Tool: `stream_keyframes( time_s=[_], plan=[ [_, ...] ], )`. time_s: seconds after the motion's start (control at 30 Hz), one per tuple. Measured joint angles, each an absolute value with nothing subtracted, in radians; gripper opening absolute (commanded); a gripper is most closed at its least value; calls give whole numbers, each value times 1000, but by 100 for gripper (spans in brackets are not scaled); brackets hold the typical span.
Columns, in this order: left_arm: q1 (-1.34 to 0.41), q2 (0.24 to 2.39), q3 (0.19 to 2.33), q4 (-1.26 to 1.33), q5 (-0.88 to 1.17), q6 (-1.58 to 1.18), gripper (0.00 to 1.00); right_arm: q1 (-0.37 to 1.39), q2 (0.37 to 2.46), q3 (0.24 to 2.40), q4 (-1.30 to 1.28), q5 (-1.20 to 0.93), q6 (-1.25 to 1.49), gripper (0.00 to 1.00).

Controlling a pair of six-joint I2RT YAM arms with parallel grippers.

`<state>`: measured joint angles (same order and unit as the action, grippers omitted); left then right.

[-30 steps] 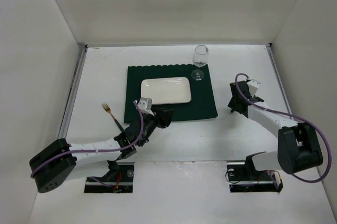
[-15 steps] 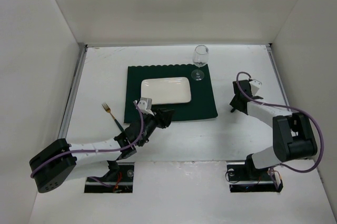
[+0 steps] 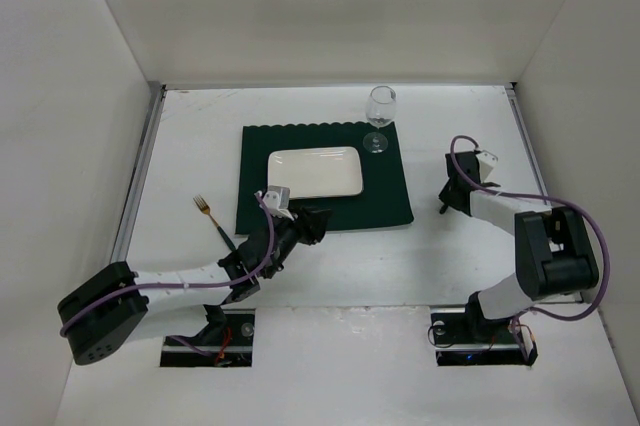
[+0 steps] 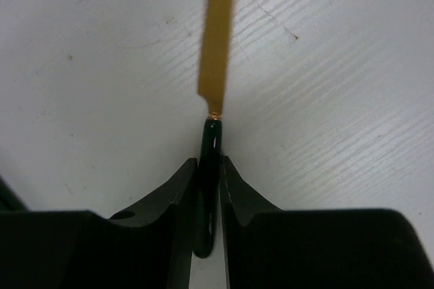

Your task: Set the dinner table for one person

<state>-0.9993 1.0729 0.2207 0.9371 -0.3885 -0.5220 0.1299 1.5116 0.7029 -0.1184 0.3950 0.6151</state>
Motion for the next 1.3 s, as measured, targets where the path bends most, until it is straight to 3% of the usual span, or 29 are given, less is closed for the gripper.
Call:
stream_keyframes(
  time_s=[0.1, 0.37, 0.6, 0.8, 1.3],
  plan=[
    [-999, 1077, 221, 937, -389, -522, 41, 129, 1511, 702, -112, 392, 613, 15],
    [-997, 1079, 221, 937, -388, -522, 41, 141, 1333, 682, -176, 395, 594, 14],
    [-922, 1069, 221, 911, -389, -524, 40, 374, 1175, 738, -191, 371, 580, 15],
    [-843, 1050, 221, 868, -400, -544, 40, 546, 1302, 770, -139, 305, 589, 15],
    [-823, 1115, 221, 860, -400, -558, 40, 551, 1580, 817, -37, 202, 570, 16]
  ],
)
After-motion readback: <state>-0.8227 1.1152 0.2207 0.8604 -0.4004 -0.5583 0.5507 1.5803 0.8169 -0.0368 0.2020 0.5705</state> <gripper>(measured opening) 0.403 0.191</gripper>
